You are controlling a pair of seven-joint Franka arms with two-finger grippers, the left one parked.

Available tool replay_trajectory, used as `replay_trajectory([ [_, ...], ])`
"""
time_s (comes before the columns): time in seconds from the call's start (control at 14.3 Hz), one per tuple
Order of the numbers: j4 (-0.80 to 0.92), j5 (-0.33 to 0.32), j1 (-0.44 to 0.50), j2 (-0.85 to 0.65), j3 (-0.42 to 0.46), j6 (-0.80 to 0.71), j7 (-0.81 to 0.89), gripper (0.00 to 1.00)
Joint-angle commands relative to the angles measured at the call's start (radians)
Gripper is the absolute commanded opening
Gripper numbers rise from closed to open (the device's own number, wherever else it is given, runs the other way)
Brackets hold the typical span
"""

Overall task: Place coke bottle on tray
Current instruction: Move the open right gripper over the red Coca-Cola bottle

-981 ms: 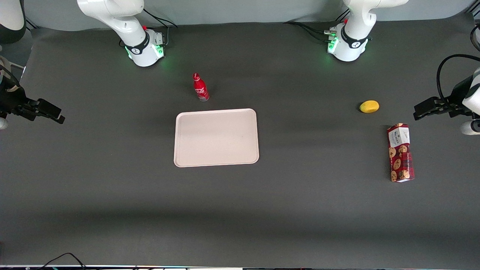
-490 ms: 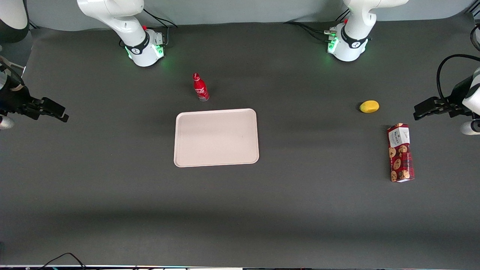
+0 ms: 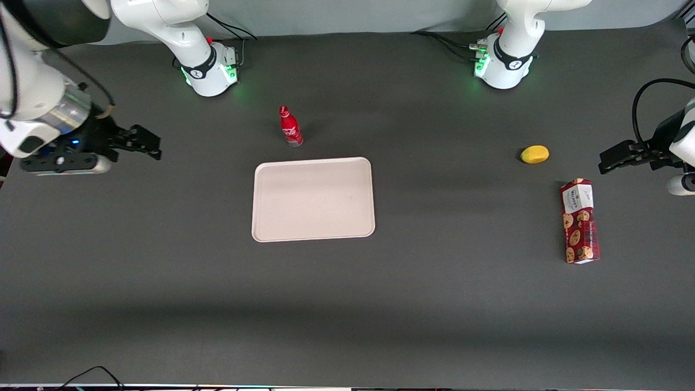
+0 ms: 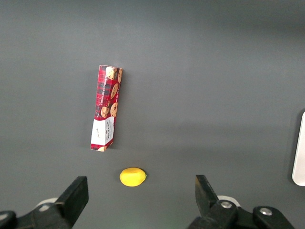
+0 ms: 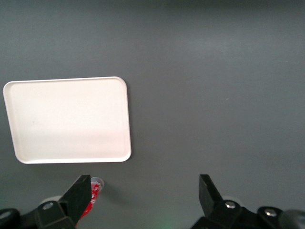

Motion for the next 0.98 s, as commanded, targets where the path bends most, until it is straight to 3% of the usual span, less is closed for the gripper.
replay_trajectory([
  [0.0, -0.063, 0.026, 0.000, -0.046, 0.093, -0.005, 0.130, 1.00],
  [0.28, -0.143, 0.104, 0.000, -0.089, 0.236, 0.018, 0.209, 1.00],
  [0.56, -0.433, 0.134, 0.026, -0.230, 0.368, 0.258, 0.209, 1.00],
  [0.7, -0.524, 0.150, 0.060, -0.272, 0.405, 0.305, 0.247, 1.00],
  [0.91, -0.648, 0.157, 0.060, -0.325, 0.543, 0.389, 0.319, 1.00],
])
